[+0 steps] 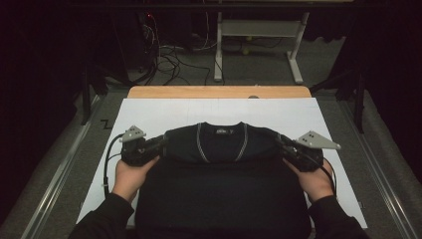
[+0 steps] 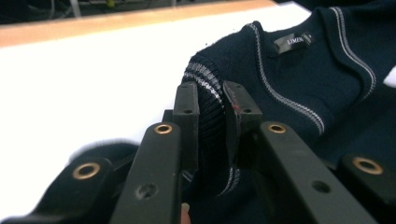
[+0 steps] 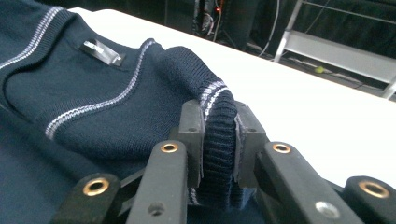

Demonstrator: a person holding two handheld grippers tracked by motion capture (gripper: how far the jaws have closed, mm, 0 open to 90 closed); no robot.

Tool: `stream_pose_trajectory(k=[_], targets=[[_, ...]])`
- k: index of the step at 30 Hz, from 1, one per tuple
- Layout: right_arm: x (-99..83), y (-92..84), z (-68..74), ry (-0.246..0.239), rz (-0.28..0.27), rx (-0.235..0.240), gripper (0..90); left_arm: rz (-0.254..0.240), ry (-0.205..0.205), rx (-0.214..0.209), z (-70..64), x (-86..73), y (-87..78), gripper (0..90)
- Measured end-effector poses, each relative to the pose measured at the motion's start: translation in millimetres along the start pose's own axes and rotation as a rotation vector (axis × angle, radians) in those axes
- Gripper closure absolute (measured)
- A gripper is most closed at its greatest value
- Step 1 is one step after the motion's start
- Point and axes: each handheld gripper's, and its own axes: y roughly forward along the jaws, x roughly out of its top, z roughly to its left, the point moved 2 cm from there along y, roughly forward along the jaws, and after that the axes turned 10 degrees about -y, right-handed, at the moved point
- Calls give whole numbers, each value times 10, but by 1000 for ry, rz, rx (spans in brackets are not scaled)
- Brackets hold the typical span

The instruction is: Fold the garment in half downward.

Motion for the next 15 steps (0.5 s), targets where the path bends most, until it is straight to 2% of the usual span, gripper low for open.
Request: stream_pose_trajectory(k=[3, 6, 8, 10, 13, 15], targets=[[-162, -79, 112, 12, -6, 18, 776, 17, -11, -20, -6, -170, -32, 732], [-289, -162, 193, 30, -15, 25, 776, 6, -34, -49, -28, -300, -103, 732], [-368, -254, 250, 44, -34, 32, 776, -2, -22, -56, -67, -361, -157, 732], [-381, -284, 268, 46, -38, 36, 776, -16, -5, -63, -109, -412, -227, 732], [-393, -388, 319, 42, -51, 45, 776, -41, -13, -95, -150, -497, -353, 732], [-409, -476, 370, 42, -63, 53, 776, -40, -8, -97, -179, -560, -429, 731]])
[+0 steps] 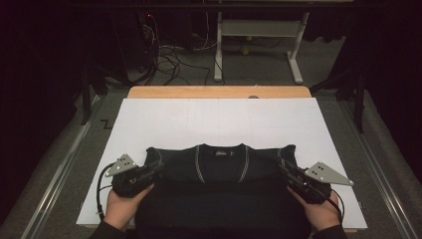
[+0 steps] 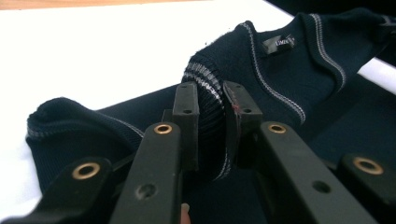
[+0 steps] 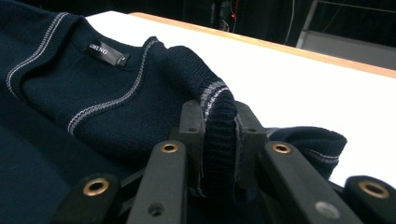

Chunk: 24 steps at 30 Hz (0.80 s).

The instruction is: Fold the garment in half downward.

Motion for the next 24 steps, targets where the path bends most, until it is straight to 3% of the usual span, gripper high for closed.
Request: stream_pose_trajectory(k=[7, 17, 20, 22, 23, 24], targets=[[-45, -286, 158, -9, -15, 24, 776, 10, 2, -24, -114, -198, -243, 730], [-156, -462, 296, 16, 27, 50, 773, 69, 5, -34, -220, -419, -376, 728], [-199, -482, 311, 28, 53, 60, 768, 103, -3, -17, -202, -447, -338, 725], [-272, -427, 313, 35, 122, 77, 758, 132, -10, 1, -179, -467, -293, 717], [-272, -427, 313, 35, 122, 77, 758, 157, -2, 23, -161, -476, -256, 717], [-302, -387, 308, 39, 156, 86, 753, 183, 1, 42, -137, -485, -205, 713]])
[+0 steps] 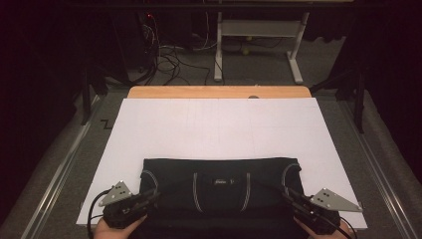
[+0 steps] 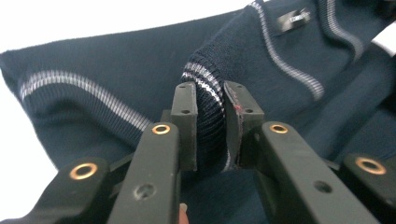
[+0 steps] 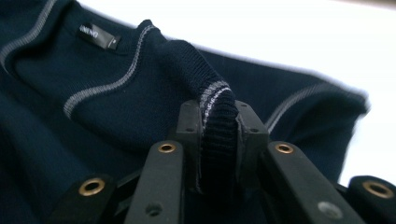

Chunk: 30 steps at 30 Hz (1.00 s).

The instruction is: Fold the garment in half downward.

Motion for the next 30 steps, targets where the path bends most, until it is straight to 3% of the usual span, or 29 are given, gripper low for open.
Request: stream_pose_trajectory(k=[3, 5, 7, 9, 12, 13, 14, 17, 18, 19, 20, 21, 22, 23, 24, 25, 26, 27, 30], targets=[[-74, 147, -20, 0, 110, 1, 699, 92, -7, 54, 100, 12, 190, 680], [-112, 225, -37, 10, 161, -6, 610, 105, -37, 41, 141, 21, 223, 590], [-99, 205, -67, 30, 133, -18, 519, 68, -52, 35, 162, 39, 168, 490], [-44, 108, -126, 72, 52, -52, 442, 19, -53, 50, 179, 56, 99, 338], [-3, 87, -192, 94, 24, -85, 415, -47, -90, 72, 292, 136, 38, 300], [17, 93, -238, 100, 22, -110, 398, -57, -101, 107, 372, 190, 58, 282], [45, 116, -312, 115, 16, -141, 389, -54, -112, 129, 429, 224, 81, 252], [99, 278, -587, 160, 31, -201, 362, -42, -203, 160, 665, 338, 199, 229], [99, 343, -659, 176, 47, -205, 347, -33, -223, 170, 729, 368, 247, 229], [95, 417, -729, 196, 71, -206, 331, 12, -265, 177, 820, 407, 357, 216], [85, 495, -794, 214, 94, -201, 322, 12, -265, 177, 820, 407, 357, 207], [66, 568, -841, 236, 126, -204, 322, 30, -276, 173, 838, 407, 405, 206], [66, 568, -841, 236, 126, -204, 322, 26, -259, 188, 827, 404, 423, 206], [37, 636, -877, 259, 165, -199, 322, 35, -247, 206, 803, 406, 433, 212], [1, 697, -897, 278, 211, -179, 312, 44, -229, 194, 779, 401, 432, 249], [-9, 712, -880, 257, 207, -191, 326, 52, -215, 168, 751, 385, 436, 364], [-1, 709, -860, 247, 219, -196, 364, 51, -190, 180, 715, 362, 450, 435], [12, 698, -834, 245, 226, -182, 477, 54, -159, 200, 676, 348, 463, 461], [27, 688, -740, 231, 212, -114, 688, 75, -159, 158, 619, 347, 484, 592]])
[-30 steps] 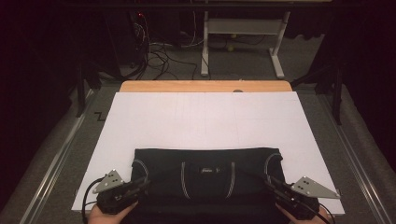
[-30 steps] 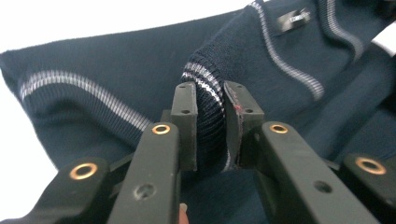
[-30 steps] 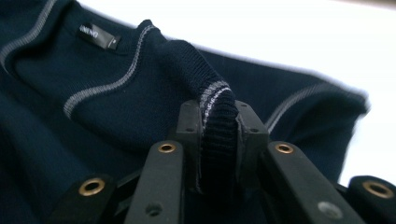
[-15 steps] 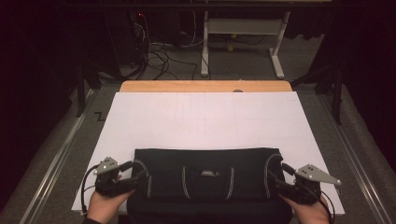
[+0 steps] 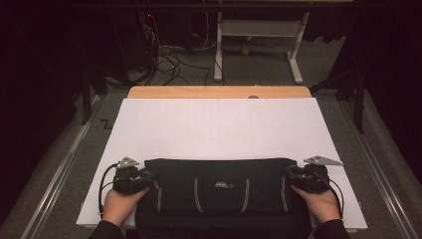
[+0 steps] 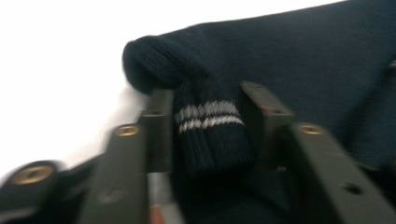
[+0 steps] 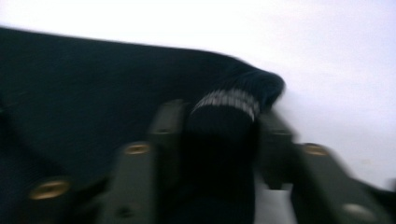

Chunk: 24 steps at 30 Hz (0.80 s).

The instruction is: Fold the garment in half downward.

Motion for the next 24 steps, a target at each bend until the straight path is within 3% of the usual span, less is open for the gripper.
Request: stream_pose_trajectory(k=[3, 7, 13, 17, 24], targets=[[3, -5, 73, -35, -7, 9, 755, -12, 18, -6, -37, -27, 4, 671], [-7, -41, 99, -67, -27, -4, 768, -28, 41, -9, -36, -31, -14, 700], [17, -134, 104, -87, -88, -31, 777, -118, 57, -21, -69, 2, -111, 727], [66, -168, 120, -113, -123, -66, 780, -127, 65, -32, -67, 51, -127, 734], [190, -215, 85, -123, -175, -63, 780, -157, 89, -29, -77, 158, -163, 742]])
